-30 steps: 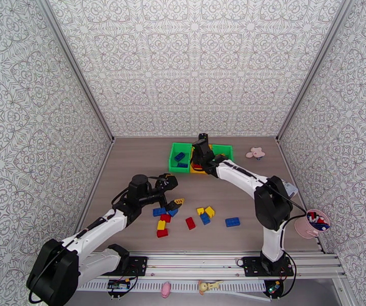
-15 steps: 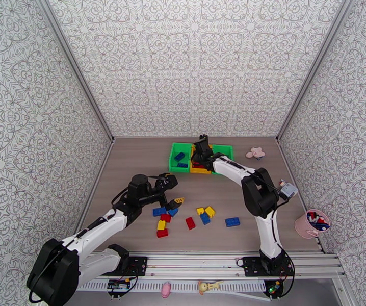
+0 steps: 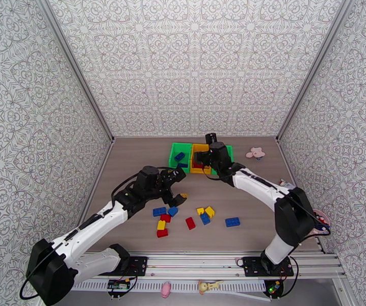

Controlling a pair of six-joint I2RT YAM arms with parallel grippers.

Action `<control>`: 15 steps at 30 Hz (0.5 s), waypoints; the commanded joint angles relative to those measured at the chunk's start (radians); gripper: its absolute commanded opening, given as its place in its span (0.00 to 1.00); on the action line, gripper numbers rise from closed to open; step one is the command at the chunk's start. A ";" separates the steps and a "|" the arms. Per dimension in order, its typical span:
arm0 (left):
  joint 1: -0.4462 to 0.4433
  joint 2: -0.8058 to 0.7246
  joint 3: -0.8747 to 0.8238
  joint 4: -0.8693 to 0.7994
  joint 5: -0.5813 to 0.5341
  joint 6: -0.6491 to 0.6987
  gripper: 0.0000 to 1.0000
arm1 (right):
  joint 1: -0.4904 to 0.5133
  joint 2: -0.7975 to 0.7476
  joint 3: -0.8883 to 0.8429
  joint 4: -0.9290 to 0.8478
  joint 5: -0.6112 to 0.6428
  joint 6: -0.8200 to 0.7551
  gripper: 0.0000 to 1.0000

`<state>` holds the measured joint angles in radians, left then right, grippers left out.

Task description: Sort the legos into containers by color

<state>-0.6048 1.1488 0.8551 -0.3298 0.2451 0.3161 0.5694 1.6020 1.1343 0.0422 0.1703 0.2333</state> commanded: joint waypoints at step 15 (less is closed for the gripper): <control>-0.101 0.219 0.098 -0.354 -0.259 -0.235 1.00 | 0.000 -0.554 -0.290 -0.263 -0.332 -0.561 0.99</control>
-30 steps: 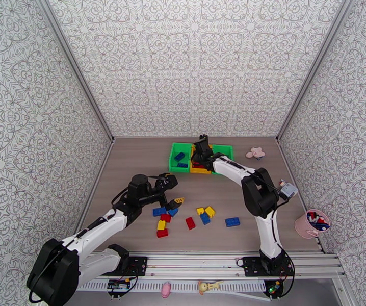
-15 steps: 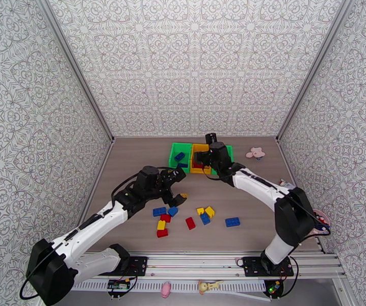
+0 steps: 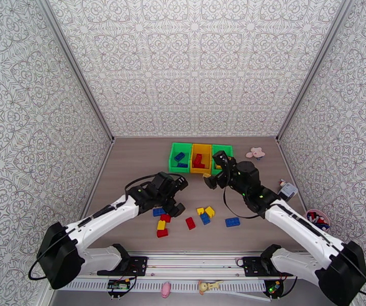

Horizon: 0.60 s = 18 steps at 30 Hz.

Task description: Sort the legos into containers by color

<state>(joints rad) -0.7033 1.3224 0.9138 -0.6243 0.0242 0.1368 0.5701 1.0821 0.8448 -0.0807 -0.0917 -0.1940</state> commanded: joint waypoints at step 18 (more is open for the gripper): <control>-0.010 0.330 0.111 -0.141 0.061 -0.057 0.78 | -0.001 -0.044 0.051 -0.414 -0.342 -0.281 1.00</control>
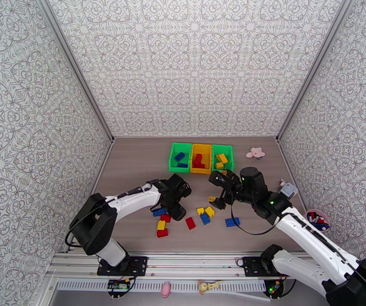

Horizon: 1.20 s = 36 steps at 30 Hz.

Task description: Sort the legos into containers by color

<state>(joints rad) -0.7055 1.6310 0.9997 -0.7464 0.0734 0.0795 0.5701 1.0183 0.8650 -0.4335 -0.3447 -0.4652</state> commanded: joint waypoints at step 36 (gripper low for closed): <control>0.050 -0.163 -0.060 0.686 -0.312 -0.219 0.22 | 0.023 0.183 0.029 0.285 -0.205 0.150 1.00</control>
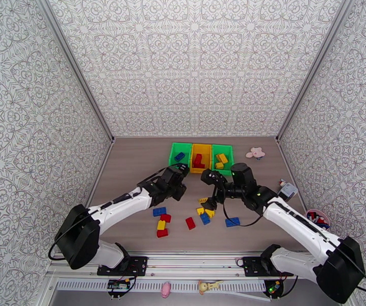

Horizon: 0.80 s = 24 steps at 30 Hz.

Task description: Sort the legos into containers by color

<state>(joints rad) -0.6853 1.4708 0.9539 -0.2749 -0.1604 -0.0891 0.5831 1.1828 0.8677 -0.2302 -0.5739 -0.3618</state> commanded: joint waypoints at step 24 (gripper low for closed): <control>0.232 0.513 0.419 0.329 -0.002 -0.137 0.22 | 0.017 -0.008 -0.025 0.180 0.240 0.161 1.00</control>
<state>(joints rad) -0.4599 1.9545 1.3277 0.0349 -0.1806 -0.2104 0.5903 1.2007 0.8532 -0.0425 -0.3595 -0.2073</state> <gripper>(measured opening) 0.301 0.994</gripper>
